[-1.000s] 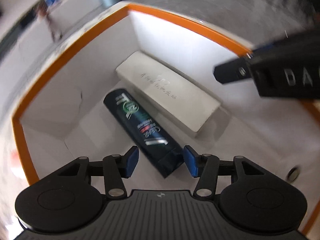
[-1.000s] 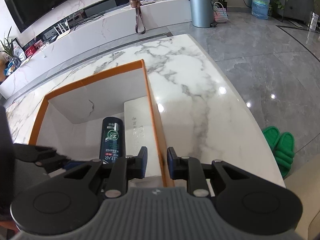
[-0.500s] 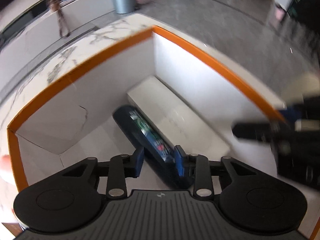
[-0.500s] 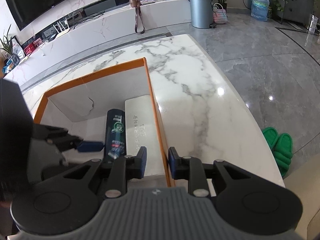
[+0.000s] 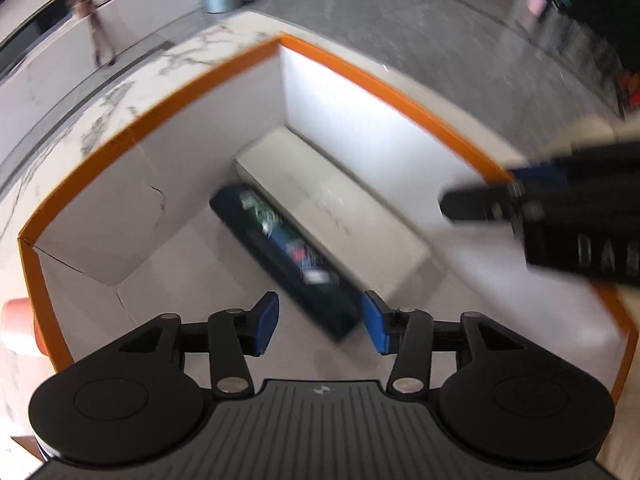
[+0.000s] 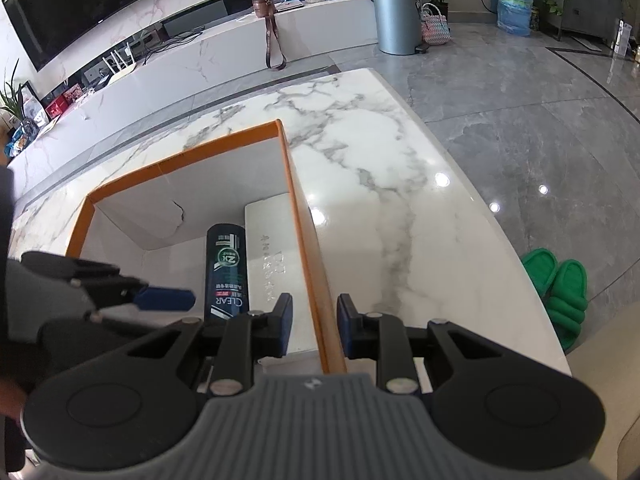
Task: Organize rigid objects
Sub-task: 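Lower the shampoo bottle beside the glasses case and open the left tool, then move both tools back to the table toward the plaid case and card box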
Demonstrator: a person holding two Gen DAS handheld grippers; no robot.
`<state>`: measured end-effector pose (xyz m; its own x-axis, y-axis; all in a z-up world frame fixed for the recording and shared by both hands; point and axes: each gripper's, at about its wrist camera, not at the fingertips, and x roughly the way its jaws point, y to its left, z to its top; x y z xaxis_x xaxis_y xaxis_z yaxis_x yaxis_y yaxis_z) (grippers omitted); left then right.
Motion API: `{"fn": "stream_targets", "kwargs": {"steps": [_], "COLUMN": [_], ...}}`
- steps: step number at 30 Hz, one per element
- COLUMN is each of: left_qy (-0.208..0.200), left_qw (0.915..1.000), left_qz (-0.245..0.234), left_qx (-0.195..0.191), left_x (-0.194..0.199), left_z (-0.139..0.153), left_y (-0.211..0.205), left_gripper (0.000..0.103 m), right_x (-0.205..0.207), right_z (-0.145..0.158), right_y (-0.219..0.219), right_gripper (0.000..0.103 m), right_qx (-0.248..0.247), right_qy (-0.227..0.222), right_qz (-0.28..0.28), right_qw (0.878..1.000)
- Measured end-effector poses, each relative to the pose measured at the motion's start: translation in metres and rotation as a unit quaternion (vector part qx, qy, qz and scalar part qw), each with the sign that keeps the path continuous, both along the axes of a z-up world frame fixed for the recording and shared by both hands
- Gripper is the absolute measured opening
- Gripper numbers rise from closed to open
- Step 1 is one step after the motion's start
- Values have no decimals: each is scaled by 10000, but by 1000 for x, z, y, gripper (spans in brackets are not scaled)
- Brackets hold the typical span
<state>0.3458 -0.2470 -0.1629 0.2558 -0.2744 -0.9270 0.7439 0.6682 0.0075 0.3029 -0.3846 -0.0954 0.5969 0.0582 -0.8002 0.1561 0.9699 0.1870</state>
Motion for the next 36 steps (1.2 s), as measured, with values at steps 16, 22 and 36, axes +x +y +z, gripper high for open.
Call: {"fn": "stream_targets", "kwargs": {"steps": [16, 22, 36], "left_qy": [-379, -408, -1285], "left_qw": [9985, 9990, 9782], "left_qz": [-374, -190, 980], "left_qx": [133, 32, -1305], "left_x": [-8, -14, -67], "left_z": [-13, 3, 96], "left_y": [-1, 6, 80], "left_gripper": [31, 31, 31], "right_x": [-2, -3, -39], "right_z": [-5, 0, 42], "right_y": [6, 7, 32], "right_gripper": [28, 28, 59], "right_qx": [-13, -123, -569], "right_qy": [107, 93, -615], "right_qz": [29, 11, -57], "right_qw": [9999, 9999, 9965]}}
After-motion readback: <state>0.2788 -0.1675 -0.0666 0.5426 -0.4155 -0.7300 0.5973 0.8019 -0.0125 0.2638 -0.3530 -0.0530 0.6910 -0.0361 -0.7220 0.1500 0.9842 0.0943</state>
